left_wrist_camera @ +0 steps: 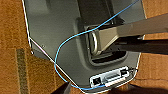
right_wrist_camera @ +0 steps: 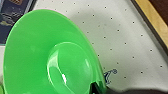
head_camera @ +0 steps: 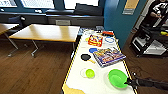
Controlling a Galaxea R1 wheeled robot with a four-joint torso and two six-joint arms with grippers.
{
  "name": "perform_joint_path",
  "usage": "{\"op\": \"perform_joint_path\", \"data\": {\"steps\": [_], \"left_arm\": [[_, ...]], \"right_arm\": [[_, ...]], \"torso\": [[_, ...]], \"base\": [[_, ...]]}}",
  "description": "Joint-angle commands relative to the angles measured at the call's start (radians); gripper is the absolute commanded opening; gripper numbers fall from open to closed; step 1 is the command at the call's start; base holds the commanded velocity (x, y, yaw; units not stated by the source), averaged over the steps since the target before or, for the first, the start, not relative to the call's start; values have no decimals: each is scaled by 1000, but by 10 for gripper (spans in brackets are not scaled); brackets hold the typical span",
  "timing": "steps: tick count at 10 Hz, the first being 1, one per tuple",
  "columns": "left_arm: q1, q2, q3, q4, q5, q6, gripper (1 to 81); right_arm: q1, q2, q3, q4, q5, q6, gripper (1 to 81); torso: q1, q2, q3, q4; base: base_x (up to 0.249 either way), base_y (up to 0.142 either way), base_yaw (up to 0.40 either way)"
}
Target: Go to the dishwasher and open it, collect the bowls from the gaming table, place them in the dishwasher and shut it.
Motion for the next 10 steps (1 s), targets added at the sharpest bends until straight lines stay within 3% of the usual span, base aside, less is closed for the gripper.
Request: {"op": "perform_joint_path", "data": {"steps": [1, 3, 5, 7, 8, 9, 10], "left_arm": [[-7, 4, 3, 3, 53, -3, 811], [-12, 13, 3, 10, 52, -3, 811], [-13, 21, 3, 12, 47, -3, 811], [-13, 20, 8, 13, 44, 4, 811], [-13, 10, 21, 15, 44, 6, 811], [-13, -21, 64, 13, 27, 6, 811], [-10, -57, 119, 13, 24, 4, 811]], "right_arm": [[250, -316, 283, -30, -183, 18, 10], [260, -522, 442, -89, -234, 18, 10], [242, -679, 594, -190, -347, 16, 10], [68, -761, 697, -308, -355, 19, 10], [-57, -756, 696, -354, -283, 18, 10], [-192, -738, 664, -392, -136, 18, 10], [-313, -709, 619, -411, -57, 18, 10]], "torso": [[0, 0, 0, 0], [0, 0, 0, 0], [0, 0, 0, 0], [0, 0, 0, 0], [0, 0, 0, 0], [0, 0, 0, 0], [0, 0, 0, 0]], "base": [[0, 0, 0], [0, 0, 0], [0, 0, 0], [0, 0, 0], [0, 0, 0], [0, 0, 0], [0, 0, 0]]}}
